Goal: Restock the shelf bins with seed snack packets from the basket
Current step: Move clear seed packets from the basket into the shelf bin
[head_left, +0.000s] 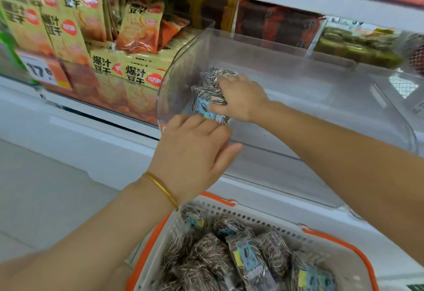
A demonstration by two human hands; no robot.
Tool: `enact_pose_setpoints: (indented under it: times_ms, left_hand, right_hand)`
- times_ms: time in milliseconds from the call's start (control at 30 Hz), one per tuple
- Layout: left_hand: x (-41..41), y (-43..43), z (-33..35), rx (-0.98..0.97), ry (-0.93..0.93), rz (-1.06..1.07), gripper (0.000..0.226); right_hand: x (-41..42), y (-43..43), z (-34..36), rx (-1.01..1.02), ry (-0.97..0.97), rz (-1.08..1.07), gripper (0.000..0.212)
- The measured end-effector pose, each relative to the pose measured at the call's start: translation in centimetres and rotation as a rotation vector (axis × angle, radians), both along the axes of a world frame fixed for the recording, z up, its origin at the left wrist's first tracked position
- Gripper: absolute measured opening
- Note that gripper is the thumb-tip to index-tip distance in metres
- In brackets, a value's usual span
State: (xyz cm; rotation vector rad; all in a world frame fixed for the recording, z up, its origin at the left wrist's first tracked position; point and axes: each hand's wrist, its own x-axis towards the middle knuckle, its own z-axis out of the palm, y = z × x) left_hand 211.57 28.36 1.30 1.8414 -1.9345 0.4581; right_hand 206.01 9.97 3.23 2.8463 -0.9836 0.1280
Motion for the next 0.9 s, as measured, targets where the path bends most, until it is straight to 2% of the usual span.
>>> enact_pose_setpoints:
  times_ms: [167, 400, 701, 801, 901]
  left_hand:
    - [-0.2, -0.1, -0.2, -0.033, 0.008, 0.016, 0.049]
    - [-0.2, -0.1, -0.2, -0.036, 0.003, 0.017, 0.049]
    - [-0.2, -0.1, 0.0, -0.040, 0.022, 0.004, 0.045]
    - [-0.1, -0.2, -0.2, -0.054, 0.008, -0.009, 0.043]
    - [-0.4, -0.3, -0.2, -0.068, -0.024, 0.016, 0.041]
  right_hand:
    - [-0.2, 0.1, -0.3, -0.094, 0.090, 0.083, 0.086]
    - [0.1, -0.2, -0.8, -0.119, 0.104, 0.071, 0.092]
    - [-0.5, 0.6, 0.6, -0.069, 0.043, 0.052, 0.082]
    - [-1.6, 1.7, 2.1, -0.140, -0.019, 0.063, 0.077]
    - [-2.4, 2.3, 2.1, -0.133, 0.061, 0.079, 0.070]
